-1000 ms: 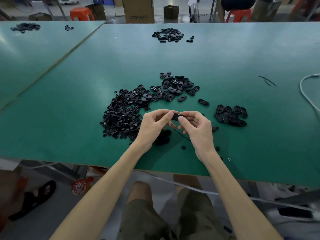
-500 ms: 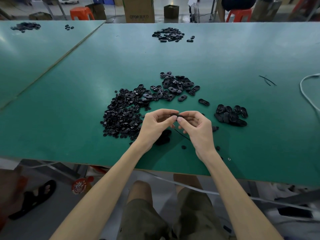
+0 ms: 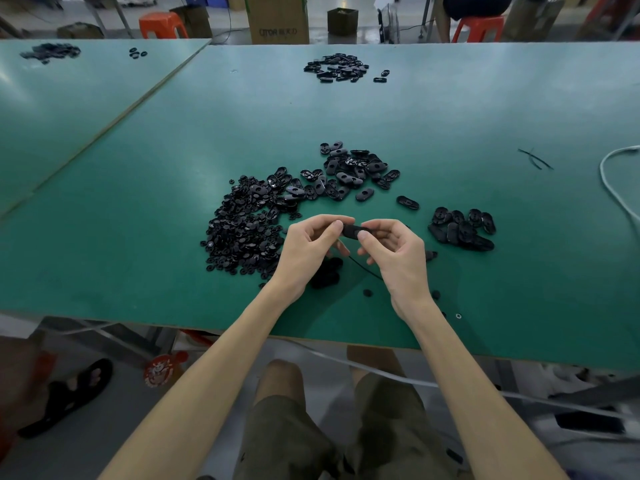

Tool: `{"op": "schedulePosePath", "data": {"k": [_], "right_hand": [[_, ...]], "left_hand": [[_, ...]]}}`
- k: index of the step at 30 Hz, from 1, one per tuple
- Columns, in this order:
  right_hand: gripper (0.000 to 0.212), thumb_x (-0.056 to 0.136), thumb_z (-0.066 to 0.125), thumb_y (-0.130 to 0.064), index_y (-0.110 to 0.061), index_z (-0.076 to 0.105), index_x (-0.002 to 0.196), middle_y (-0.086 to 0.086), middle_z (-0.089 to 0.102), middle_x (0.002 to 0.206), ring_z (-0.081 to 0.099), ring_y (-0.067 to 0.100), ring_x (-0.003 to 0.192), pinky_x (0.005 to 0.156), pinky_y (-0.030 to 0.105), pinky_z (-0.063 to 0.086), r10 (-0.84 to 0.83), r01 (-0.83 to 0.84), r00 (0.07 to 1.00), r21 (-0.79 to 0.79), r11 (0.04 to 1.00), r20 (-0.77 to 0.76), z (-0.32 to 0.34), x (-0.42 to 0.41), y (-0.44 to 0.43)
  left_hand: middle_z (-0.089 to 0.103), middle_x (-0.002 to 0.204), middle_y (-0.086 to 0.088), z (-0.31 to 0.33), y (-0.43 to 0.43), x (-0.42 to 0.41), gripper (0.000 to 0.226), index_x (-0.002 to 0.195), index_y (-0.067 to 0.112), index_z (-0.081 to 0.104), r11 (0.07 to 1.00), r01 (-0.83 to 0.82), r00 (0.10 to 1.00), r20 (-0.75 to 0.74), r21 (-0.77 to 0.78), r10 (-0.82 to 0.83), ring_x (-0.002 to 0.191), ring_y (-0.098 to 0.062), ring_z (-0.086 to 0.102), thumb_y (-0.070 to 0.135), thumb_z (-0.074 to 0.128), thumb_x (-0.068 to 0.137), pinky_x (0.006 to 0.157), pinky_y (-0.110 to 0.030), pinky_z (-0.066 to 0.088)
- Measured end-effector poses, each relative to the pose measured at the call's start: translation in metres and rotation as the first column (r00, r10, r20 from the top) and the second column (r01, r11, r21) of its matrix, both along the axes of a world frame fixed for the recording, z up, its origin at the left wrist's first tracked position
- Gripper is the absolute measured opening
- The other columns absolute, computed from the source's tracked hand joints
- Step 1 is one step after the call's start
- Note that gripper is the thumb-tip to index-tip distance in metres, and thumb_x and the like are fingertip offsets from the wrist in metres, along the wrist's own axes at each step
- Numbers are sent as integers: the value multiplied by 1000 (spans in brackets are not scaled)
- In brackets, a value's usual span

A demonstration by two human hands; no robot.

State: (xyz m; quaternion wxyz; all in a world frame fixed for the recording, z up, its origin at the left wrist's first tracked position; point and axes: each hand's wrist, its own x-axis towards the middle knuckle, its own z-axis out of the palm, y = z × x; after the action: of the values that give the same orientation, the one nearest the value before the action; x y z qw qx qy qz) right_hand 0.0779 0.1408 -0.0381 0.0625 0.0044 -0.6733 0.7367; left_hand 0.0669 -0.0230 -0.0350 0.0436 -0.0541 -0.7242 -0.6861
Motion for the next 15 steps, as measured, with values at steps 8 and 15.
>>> {"op": "schedulePosePath", "data": {"k": [8, 15], "right_hand": [[10, 94, 76, -9, -15, 73, 101, -5, 78, 89, 71, 12, 71, 61, 21, 54, -11, 11, 1000, 8, 1000, 2, 0, -1, 0], [9, 94, 75, -10, -15, 73, 101, -4, 78, 90, 72, 13, 72, 61, 22, 54, -12, 12, 1000, 19, 1000, 3, -1, -2, -1]], "left_hand": [[72, 83, -19, 3, 0, 1, 18, 110, 15, 78, 1000, 12, 1000, -16, -6, -12, 74, -16, 64, 16, 62, 102, 64, -19, 48], [72, 82, -19, 3, 0, 1, 17, 110, 15, 79, 1000, -5, 1000, -17, -10, 5, 73, -15, 65, 17, 63, 102, 64, -22, 48]]}}
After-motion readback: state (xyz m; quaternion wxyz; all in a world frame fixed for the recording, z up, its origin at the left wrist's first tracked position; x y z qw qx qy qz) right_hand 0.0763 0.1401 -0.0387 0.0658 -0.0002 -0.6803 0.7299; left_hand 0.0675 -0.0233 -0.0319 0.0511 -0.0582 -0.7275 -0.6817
